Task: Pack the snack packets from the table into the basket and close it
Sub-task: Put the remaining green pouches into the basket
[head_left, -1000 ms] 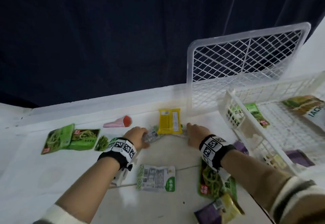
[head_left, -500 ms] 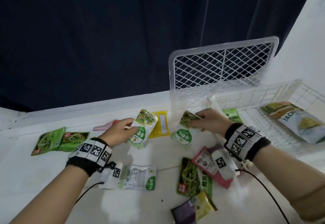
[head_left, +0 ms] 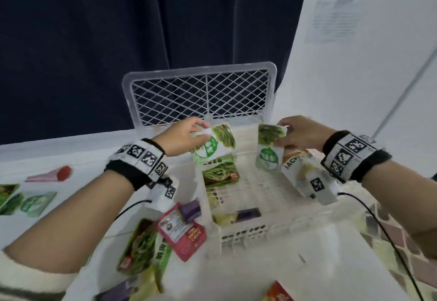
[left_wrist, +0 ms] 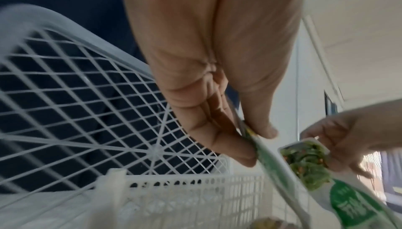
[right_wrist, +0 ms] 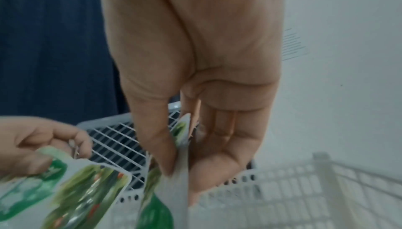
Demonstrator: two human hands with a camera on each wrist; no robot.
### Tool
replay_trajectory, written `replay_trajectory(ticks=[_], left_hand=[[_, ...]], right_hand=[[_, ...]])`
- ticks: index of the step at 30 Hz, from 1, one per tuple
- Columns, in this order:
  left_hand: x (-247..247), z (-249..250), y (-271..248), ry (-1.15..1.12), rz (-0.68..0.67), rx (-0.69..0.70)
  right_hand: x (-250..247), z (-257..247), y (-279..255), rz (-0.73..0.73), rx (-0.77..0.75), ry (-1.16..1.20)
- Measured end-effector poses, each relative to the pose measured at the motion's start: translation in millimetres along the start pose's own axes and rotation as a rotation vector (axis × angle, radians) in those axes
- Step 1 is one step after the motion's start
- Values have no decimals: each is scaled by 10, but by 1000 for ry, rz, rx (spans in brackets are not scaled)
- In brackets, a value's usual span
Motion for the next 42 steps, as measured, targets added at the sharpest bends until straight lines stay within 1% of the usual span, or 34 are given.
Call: replay_trajectory(ticks=[3,5,7,8,12,14,16,17,18,19,20,22,23,24,25,26,27,29,31,33,34,35,37,39,42], left_hand=[[448,357,242,170,-111,36],[743,452,366,279,-189,32],[1048,461,435,376,-304,21],[1214,438,447,430,-382,20],[1726,287,412,545,-639,4],[1862,211,376,614,-771,-57],[1925,86,312,741,-897,-74],[1924,30,317,834,-910,-42],[1900,0,310,938,-893,12],[1899,-27,312,1025,-873,95],[1886,-23,287,1053,-866,120],[1876,-14,203,1139,-957,152],[1849,-18,168,1150,-1000,145],[1779,-26,181,1175,-1007,101],[1675,-50,214,1151,-943,35],[1562,-35,283,1080,-829,-5],[1440,-7,353,978,-705,-6],[1140,21,444,783,-483,-16],[827,-53,400,630,-316,-80],[547,-244,276,539,-163,-159],[432,-372,171,516,-106,-213],[360,-494,71,487,-62,-269],[304,-703,-136,365,1,-372],[331,-813,-290,192,44,-438],[385,-923,-459,-3,87,-484]], right_hand=[[-84,303,246,-131,-8,-204],[-64,436,393,-199,-40,-352],[25,527,498,-273,-57,-432],[80,576,555,-303,-64,-479],[362,728,731,-418,-85,-586],[489,727,783,-461,-135,-655],[617,733,836,-504,-179,-679],[681,720,853,-527,-196,-679],[749,702,859,-551,-211,-676],[818,674,866,-578,-223,-671],[898,642,857,-612,-238,-665],[1102,585,827,-686,-258,-665],[1212,562,799,-725,-267,-670],[1322,559,778,-759,-270,-674],[1417,542,764,-781,-274,-669],[1486,511,756,-790,-274,-662],[1543,468,764,-779,-278,-646],[1607,335,784,-728,-312,-592],[1637,222,811,-659,-349,-499],[1626,107,833,-567,-368,-339],[1632,65,828,-542,-380,-295],[1652,53,805,-551,-387,-299],[1794,114,693,-660,-377,-373],[1933,213,579,-739,-336,-430],[2043,257,486,-750,-313,-455]])
Point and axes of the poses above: each hand's wrist, its own y-axis towards the middle knuckle, its own x-axis out of the palm, z = x × y, the point moved 8 cm from there along y, towards the middle knuckle, and after that the axes turned 9 degrees about z, right-handed, at the moved point
